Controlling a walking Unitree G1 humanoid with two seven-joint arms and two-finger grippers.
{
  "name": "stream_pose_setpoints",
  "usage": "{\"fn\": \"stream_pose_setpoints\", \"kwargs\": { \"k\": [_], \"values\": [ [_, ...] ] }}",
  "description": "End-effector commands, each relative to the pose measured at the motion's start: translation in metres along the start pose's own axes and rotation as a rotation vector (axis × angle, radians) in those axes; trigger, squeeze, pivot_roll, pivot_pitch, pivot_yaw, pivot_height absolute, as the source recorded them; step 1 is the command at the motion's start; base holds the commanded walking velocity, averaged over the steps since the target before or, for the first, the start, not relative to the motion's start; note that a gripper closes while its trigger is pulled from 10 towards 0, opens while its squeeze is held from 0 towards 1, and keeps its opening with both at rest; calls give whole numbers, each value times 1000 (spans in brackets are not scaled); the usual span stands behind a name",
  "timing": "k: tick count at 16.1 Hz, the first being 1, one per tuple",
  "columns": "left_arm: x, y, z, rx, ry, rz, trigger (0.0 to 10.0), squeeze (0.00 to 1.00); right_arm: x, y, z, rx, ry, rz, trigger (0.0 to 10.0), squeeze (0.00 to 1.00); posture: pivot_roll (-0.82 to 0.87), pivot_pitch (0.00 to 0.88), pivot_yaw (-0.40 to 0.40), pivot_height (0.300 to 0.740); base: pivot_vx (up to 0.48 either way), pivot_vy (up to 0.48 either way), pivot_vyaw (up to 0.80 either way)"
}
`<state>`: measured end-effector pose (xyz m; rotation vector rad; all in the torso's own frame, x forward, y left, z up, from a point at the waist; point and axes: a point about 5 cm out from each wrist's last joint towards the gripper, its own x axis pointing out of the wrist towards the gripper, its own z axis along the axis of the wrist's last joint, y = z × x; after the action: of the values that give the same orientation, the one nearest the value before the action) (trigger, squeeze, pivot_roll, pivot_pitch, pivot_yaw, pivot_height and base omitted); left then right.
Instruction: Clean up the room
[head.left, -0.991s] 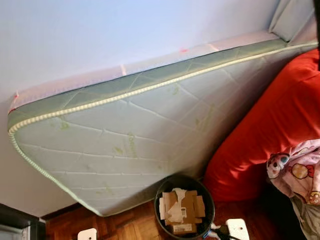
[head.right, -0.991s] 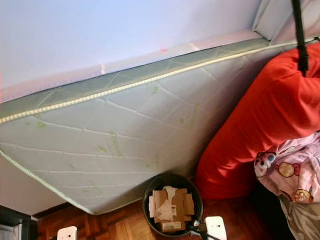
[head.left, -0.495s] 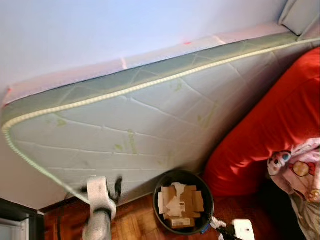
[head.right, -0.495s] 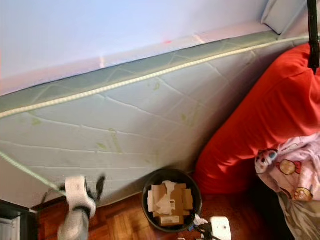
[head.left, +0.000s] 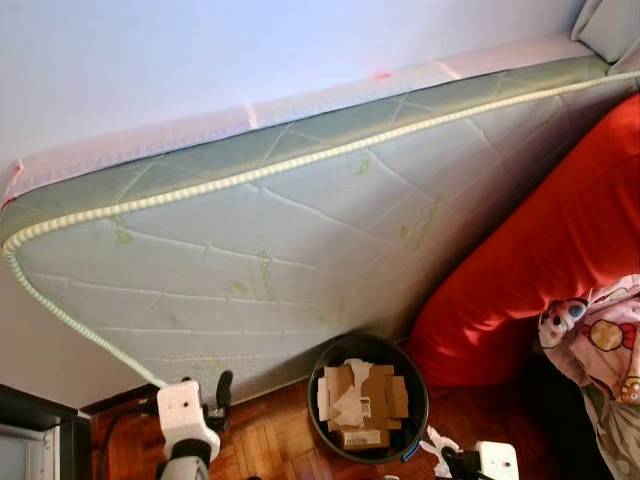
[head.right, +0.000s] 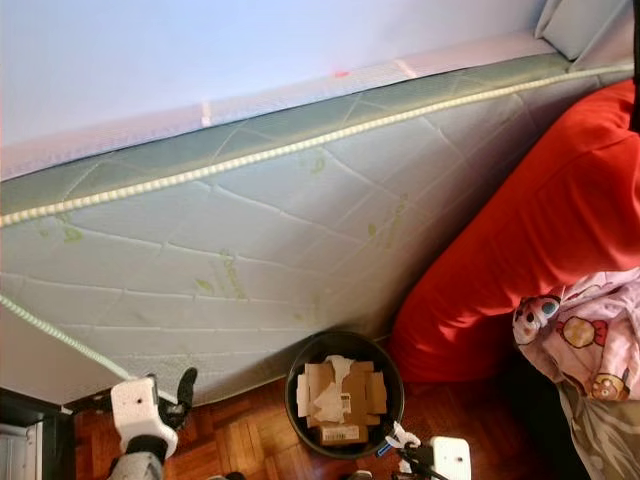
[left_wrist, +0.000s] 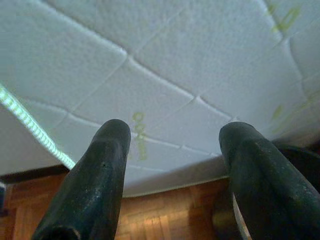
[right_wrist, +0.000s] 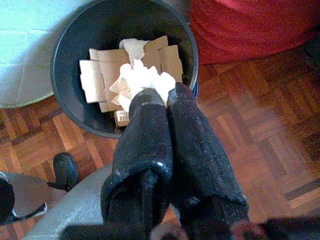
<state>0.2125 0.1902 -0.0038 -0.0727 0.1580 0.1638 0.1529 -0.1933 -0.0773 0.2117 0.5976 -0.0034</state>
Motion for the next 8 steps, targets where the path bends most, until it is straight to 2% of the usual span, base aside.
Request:
{"fn": "stream_pose_setpoints", "kwargs": {
  "k": [1,2,3,4,8],
  "values": [
    [-4,1,-1,12,11,-3,10000,0,-6,-2,-7,39,8,-25,10000,0,-62,202,-26,740,0,0,0],
    [-3,-1,4,17,-3,-13,10000,0,18,13,35,25,-179,12,10000,0,-69,186,-24,740,0,0,0],
    [-2,-2,6,18,-12,-18,10000,0,51,47,121,-28,-442,66,10000,0,-69,180,-23,740,0,0,0],
    [-1,-2,10,17,-20,-20,10000,0,55,61,156,-47,-552,82,10000,0,-73,166,-22,740,0,0,0],
    [3,-5,21,32,-47,-45,10000,0,49,57,149,-52,-569,73,10000,0,-78,121,-1,740,0,0,0]
  ]
}}
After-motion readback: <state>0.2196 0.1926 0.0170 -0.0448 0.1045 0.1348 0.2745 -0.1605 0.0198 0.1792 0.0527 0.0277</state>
